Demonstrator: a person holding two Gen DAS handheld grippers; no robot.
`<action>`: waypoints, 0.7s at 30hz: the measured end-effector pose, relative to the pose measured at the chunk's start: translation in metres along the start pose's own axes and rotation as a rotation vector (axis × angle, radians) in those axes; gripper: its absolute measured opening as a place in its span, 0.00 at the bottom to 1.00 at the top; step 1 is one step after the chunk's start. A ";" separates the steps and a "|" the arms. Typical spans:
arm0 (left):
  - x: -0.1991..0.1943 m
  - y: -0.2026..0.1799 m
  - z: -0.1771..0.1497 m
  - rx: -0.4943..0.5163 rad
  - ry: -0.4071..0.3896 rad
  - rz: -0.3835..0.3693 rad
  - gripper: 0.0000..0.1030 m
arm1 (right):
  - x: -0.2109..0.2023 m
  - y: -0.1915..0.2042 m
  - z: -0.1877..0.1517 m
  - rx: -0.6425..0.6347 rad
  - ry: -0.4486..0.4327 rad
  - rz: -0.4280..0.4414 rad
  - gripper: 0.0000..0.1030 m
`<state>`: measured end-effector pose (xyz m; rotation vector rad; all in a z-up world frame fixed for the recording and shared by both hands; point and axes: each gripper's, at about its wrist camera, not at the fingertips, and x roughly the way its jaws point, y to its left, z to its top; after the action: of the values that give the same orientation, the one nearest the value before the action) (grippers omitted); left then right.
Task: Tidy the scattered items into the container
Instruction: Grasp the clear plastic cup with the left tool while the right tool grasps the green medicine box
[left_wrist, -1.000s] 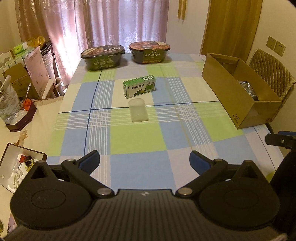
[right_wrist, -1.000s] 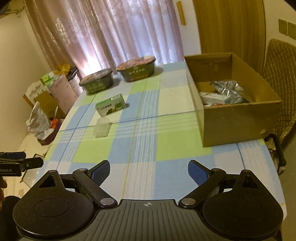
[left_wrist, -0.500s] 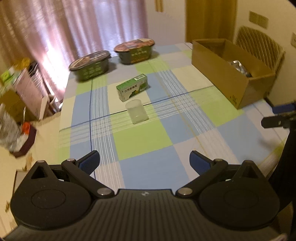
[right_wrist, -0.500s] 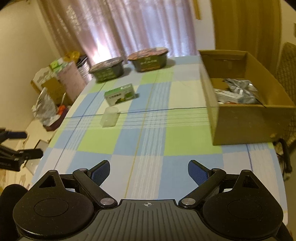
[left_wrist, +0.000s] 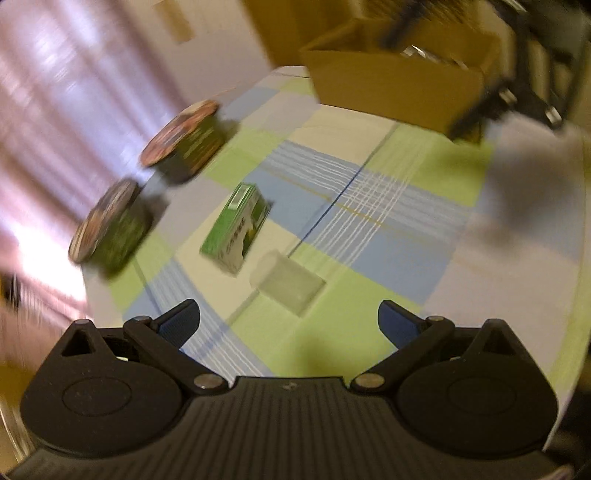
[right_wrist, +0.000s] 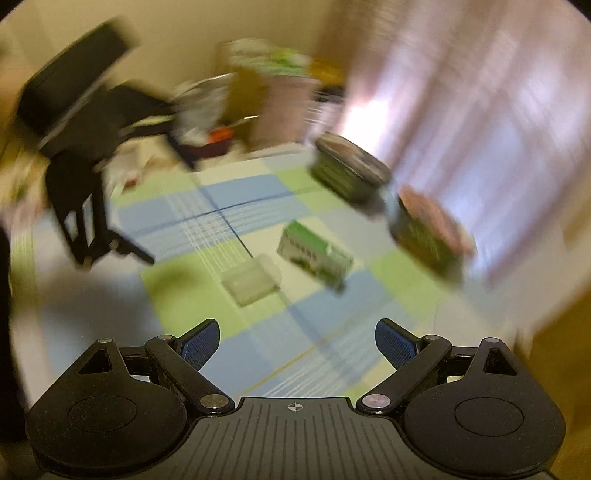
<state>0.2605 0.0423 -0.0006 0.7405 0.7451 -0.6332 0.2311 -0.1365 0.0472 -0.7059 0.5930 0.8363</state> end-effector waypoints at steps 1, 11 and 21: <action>0.009 0.006 0.002 0.035 0.001 -0.009 0.97 | 0.007 -0.002 0.002 -0.081 0.000 0.006 0.93; 0.093 0.015 0.006 0.329 0.033 -0.172 0.92 | 0.095 -0.028 0.000 -0.481 0.090 0.120 0.93; 0.148 0.020 0.008 0.404 0.065 -0.263 0.83 | 0.153 -0.045 0.010 -0.571 0.138 0.209 0.93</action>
<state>0.3636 0.0119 -0.1046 1.0462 0.7906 -1.0212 0.3522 -0.0805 -0.0409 -1.2433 0.5598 1.1758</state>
